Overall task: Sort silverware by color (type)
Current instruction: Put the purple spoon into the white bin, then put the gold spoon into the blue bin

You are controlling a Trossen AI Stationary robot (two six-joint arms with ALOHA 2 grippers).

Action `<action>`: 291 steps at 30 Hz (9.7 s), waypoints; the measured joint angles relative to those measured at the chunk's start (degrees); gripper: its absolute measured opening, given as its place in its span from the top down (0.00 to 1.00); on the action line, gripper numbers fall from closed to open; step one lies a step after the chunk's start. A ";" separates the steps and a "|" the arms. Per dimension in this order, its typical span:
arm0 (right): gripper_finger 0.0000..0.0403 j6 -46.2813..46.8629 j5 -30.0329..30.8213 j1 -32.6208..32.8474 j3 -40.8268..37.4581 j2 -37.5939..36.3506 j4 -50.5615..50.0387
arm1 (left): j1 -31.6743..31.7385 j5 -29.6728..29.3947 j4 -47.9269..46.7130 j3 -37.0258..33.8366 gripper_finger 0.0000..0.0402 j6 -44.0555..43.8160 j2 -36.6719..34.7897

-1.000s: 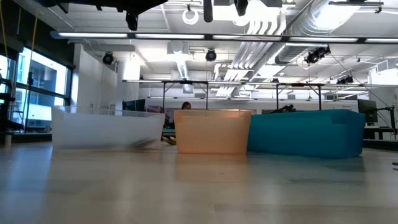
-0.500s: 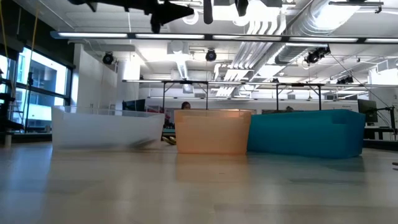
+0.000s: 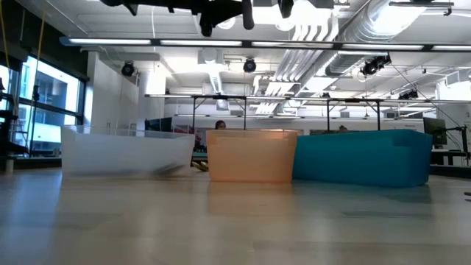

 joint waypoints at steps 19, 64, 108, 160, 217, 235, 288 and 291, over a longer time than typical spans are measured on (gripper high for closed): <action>1.00 -0.01 -0.49 -1.64 -0.02 0.00 0.20 | 1.21 -2.01 0.99 0.02 0.94 0.52 -0.02; 0.47 0.51 4.11 -3.06 -0.95 -10.57 -16.98 | 2.71 -1.11 -14.54 0.09 0.96 3.04 -10.11; 0.47 6.45 7.19 -0.66 -17.40 -22.84 -2.54 | 0.61 -8.30 -28.39 -13.57 0.96 -6.32 -31.63; 0.47 7.96 7.17 -0.66 -17.35 -17.58 -1.57 | 1.49 0.13 -62.71 -9.90 0.95 -13.99 7.99; 0.47 7.96 7.40 -0.66 -17.35 -17.62 -1.27 | 1.79 3.65 -64.05 -10.24 0.61 -17.16 -4.08; 0.47 8.97 7.19 -0.66 -17.35 -17.62 -1.26 | 1.39 -15.17 -24.57 -4.79 0.61 -6.85 -32.07; 0.47 5.07 7.21 -0.68 -17.35 -17.62 0.00 | -5.25 -15.80 -12.02 -5.66 0.61 -0.02 -27.91; 0.47 5.14 7.22 -0.66 -17.35 -17.62 0.00 | -5.25 -15.80 -12.56 -5.66 0.61 -0.02 -27.91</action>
